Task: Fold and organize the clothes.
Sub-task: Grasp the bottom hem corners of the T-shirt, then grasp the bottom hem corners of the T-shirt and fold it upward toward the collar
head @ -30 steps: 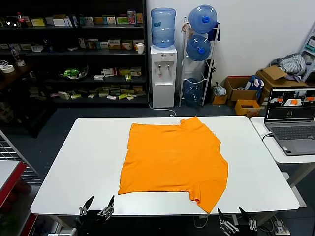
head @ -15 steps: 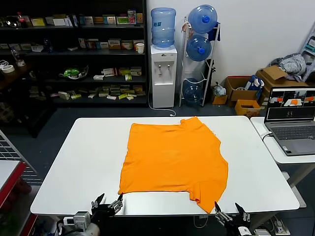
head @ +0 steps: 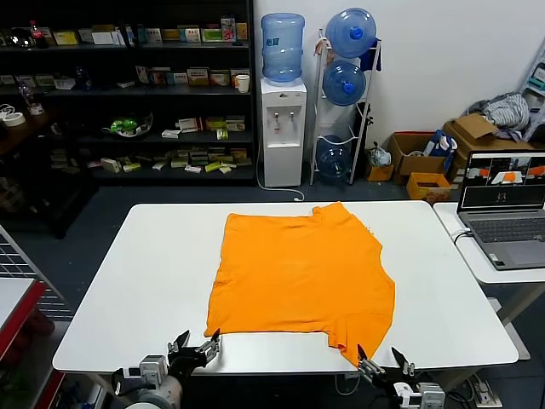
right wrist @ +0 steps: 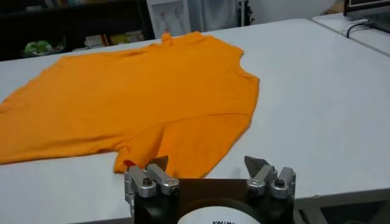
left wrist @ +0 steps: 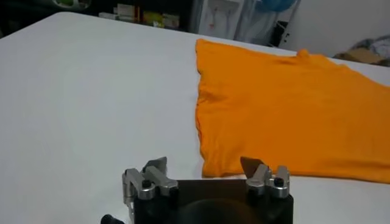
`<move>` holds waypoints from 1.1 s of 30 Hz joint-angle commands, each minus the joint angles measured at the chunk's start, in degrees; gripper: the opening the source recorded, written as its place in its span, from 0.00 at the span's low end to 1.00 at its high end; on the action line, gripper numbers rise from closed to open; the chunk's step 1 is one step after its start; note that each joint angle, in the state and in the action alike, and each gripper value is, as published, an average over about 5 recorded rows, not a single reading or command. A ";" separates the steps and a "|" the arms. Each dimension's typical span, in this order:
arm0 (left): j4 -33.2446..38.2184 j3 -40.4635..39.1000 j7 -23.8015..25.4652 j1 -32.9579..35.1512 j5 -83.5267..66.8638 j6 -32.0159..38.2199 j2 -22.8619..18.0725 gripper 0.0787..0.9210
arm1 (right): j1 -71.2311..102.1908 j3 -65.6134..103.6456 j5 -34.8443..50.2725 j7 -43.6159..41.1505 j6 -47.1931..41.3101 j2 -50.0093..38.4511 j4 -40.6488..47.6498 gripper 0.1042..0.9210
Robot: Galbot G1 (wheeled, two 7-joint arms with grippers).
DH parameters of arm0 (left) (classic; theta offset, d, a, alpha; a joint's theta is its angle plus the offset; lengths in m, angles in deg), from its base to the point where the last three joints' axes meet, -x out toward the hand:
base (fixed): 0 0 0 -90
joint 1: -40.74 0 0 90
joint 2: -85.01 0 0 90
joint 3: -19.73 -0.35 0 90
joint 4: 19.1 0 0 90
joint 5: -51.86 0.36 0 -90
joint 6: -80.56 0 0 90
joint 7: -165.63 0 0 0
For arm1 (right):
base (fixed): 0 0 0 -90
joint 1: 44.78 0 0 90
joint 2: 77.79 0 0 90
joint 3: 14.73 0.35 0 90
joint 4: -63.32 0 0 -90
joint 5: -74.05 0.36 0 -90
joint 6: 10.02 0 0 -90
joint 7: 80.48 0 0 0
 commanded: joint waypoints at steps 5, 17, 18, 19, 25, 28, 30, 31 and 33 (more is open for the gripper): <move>-1.68 -1.49 0.15 -1.76 2.45 -0.26 -0.47 0.66 | -1.26 -1.36 -0.69 0.69 -1.05 0.47 1.21 0.54; -2.22 -2.28 0.29 -1.40 4.29 0.76 -0.65 0.24 | 0.60 -1.00 -2.09 0.16 0.73 0.29 -0.06 0.12; -2.23 -2.33 0.35 -1.44 4.32 0.91 -0.69 0.20 | 0.66 -0.92 -2.09 0.15 0.92 0.23 -0.11 0.09; -2.26 -2.36 0.40 -1.48 4.36 1.14 -0.74 0.17 | 0.72 -0.85 -2.11 0.10 1.18 0.19 -0.12 0.06; -2.43 -2.44 1.00 -1.57 4.67 2.57 -0.85 0.02 | 0.86 -0.61 -2.17 -0.63 3.40 0.01 -0.31 0.02; -2.21 -2.32 1.13 -1.52 4.76 3.38 -0.84 0.01 | 1.06 -0.62 -1.96 -1.20 5.10 -0.29 -0.55 0.02; -1.29 -2.03 1.08 -1.06 4.52 3.79 -0.48 0.01 | 1.81 -0.57 -1.41 -1.49 6.24 -0.95 -1.55 0.02; -0.44 -1.83 1.00 -0.66 4.13 3.85 -0.08 0.01 | 2.57 -0.48 -0.99 -1.57 6.67 -1.56 -2.37 0.02; 1.90 -1.47 0.40 0.85 2.40 3.56 1.33 0.01 | 5.02 -0.16 0.15 -1.49 6.95 -3.44 -4.60 0.02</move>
